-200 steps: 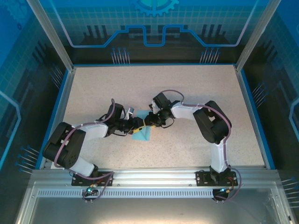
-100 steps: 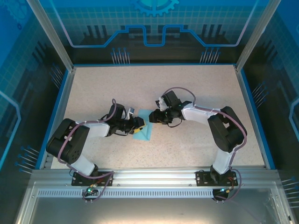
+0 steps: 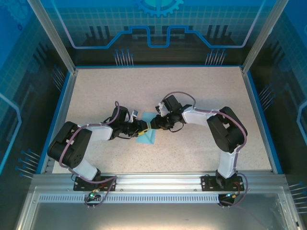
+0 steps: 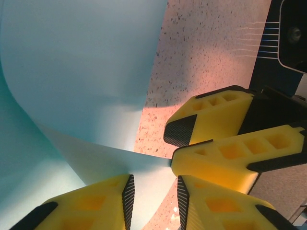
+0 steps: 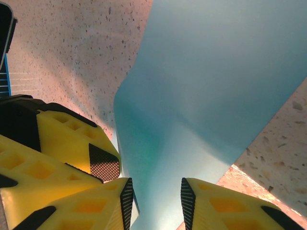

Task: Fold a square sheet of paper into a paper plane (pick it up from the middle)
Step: Fold the triangle a second time at the center of the table.

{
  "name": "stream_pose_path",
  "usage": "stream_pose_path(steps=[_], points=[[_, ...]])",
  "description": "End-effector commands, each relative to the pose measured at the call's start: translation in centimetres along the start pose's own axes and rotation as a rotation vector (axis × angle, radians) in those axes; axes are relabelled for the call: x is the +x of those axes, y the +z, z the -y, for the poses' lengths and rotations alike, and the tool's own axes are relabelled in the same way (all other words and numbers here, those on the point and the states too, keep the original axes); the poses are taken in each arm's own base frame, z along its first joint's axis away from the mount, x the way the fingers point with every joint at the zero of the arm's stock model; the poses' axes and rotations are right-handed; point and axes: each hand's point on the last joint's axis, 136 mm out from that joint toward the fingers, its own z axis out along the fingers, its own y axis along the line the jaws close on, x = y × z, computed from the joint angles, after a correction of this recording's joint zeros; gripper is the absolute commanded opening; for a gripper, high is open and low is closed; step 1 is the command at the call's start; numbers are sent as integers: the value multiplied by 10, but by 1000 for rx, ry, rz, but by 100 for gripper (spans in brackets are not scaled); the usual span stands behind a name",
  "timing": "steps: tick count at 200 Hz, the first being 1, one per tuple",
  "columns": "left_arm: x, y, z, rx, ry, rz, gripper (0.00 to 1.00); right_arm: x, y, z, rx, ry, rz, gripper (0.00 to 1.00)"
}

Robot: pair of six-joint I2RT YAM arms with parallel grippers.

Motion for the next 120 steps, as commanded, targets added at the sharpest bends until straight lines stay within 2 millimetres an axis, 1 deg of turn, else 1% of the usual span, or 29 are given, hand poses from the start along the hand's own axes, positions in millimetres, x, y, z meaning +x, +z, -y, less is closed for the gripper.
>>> stream_pose_path(steps=[1,24,35,51,66,94,120], points=[[-5,2,6,0,20,10,31,1,5,-16,-54,-40,-24,31],[-5,2,6,-3,18,10,30,1,7,-16,-60,-40,-31,25],[-5,2,6,-1,20,12,30,1,7,-15,-57,-40,-31,19],[-5,1,7,-1,20,12,30,2,7,-11,-37,-37,-26,13],[-5,2,7,0,19,11,31,1,7,-7,-20,-41,-18,9],[-5,2,10,12,25,5,33,-3,6,1,22,-55,-5,5],[-3,3,13,21,34,-6,35,-7,8,9,62,-71,-2,4]])
